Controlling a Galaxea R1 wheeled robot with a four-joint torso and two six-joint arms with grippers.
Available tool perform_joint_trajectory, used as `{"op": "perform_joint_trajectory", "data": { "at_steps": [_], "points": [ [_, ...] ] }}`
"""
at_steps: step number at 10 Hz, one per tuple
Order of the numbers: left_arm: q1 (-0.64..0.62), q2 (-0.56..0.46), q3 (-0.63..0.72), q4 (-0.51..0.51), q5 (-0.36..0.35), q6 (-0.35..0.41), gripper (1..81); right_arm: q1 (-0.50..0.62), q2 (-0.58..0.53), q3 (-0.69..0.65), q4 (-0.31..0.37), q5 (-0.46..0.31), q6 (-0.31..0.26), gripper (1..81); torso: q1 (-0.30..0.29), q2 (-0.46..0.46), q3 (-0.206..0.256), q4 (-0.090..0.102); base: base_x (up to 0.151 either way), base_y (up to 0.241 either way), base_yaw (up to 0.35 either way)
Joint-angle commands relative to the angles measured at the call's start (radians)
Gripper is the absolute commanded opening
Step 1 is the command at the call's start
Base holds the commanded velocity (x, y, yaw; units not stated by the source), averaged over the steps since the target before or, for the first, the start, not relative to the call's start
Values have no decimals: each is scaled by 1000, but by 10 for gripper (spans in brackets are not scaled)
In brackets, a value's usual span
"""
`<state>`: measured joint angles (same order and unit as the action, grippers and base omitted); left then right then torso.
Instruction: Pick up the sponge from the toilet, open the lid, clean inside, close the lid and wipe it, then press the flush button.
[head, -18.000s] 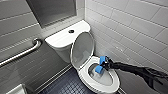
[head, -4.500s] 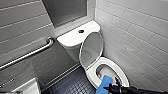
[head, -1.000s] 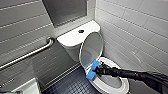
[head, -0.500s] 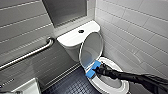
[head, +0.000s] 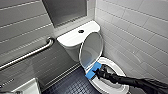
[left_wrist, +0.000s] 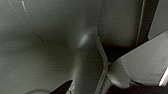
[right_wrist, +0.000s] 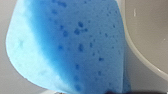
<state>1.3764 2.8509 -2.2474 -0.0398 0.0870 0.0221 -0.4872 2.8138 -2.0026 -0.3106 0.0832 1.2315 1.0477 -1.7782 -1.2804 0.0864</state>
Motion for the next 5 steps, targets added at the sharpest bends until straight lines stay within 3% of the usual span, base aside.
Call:
{"op": "perform_joint_trajectory", "data": {
  "at_steps": [1, 5],
  "points": [
    [19, 1, 32, -6, 99, 1, 811, 22, -99, 211, -13, -151, 0, 10, 0, 0, 0, 0, 0, 0, 0],
    [20, 1, 34, -8, 99, 2, 811, -49, -144, 219, -10, -138, 0, 10, 0, 0, 0, 0, 0, 0, 0]
  ]
}}
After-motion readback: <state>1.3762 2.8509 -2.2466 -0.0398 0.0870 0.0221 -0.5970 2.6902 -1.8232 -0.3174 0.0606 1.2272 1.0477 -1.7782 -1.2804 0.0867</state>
